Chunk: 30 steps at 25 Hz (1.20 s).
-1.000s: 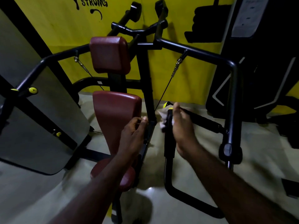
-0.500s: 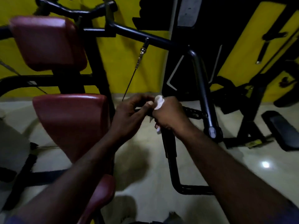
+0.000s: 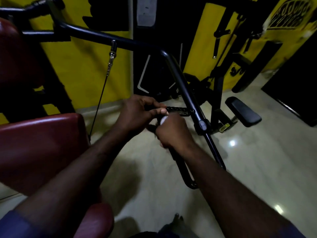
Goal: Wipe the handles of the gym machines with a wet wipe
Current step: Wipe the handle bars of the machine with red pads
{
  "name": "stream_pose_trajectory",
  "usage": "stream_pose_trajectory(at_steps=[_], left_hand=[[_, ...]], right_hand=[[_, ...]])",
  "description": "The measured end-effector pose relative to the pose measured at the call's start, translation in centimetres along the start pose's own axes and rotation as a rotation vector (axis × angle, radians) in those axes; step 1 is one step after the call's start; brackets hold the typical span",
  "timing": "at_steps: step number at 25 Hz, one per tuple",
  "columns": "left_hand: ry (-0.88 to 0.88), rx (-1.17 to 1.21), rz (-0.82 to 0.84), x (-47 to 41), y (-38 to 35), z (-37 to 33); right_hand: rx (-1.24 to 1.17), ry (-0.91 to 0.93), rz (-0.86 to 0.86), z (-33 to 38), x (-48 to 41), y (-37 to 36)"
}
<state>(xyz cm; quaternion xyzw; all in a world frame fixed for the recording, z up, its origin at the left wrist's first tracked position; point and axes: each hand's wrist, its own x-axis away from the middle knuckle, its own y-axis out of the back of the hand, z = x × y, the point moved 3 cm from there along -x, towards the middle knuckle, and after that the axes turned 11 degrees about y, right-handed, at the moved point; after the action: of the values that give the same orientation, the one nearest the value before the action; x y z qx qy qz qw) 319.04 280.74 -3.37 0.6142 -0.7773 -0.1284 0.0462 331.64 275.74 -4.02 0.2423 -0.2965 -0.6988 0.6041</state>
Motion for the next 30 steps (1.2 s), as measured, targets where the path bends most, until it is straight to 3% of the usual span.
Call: stream_pose_trajectory(at_steps=[3, 7, 11, 13, 17, 19, 21, 24, 27, 30], left_hand=[[0.031, -0.064, 0.034, -0.5, 0.2, -0.4], [0.078, 0.133, 0.104, 0.4, 0.2, 0.0], [-0.022, -0.052, 0.004, 1.8, -0.3, 0.4], [0.021, -0.047, -0.027, 1.7, -0.5, 0.2], [0.025, -0.187, -0.101, 0.6, -2.1, -1.0], [-0.026, -0.333, -0.118, 0.1, -3.4, -1.2], [-0.097, -0.4, -0.16, 0.4, -5.1, -1.0], [-0.159, -0.354, -0.426, 1.2, -7.0, -0.4], [-0.147, -0.25, -0.56, 2.3, -7.5, 0.3], [0.133, 0.066, -0.507, 3.4, -8.4, 0.8]], right_hand=[[0.254, 0.077, -0.071, 1.7, -1.9, -0.4], [0.503, 0.351, -0.334, -0.7, 3.9, -1.4], [0.563, 0.309, -0.226, -4.5, 9.0, -1.5], [0.415, 0.227, -0.16, -4.6, 7.9, -1.1], [-0.454, -0.116, 0.066, -2.7, 2.5, -0.7], [-0.67, -0.225, 0.162, -3.3, 3.3, -1.0], [-0.434, -0.13, 0.092, -5.4, 6.1, -1.0], [0.409, 0.171, -0.157, -8.7, 10.5, -1.5], [0.678, 0.484, -0.198, -11.3, 12.2, -2.0], [0.798, 0.761, -0.157, -16.9, 11.4, 1.8]])
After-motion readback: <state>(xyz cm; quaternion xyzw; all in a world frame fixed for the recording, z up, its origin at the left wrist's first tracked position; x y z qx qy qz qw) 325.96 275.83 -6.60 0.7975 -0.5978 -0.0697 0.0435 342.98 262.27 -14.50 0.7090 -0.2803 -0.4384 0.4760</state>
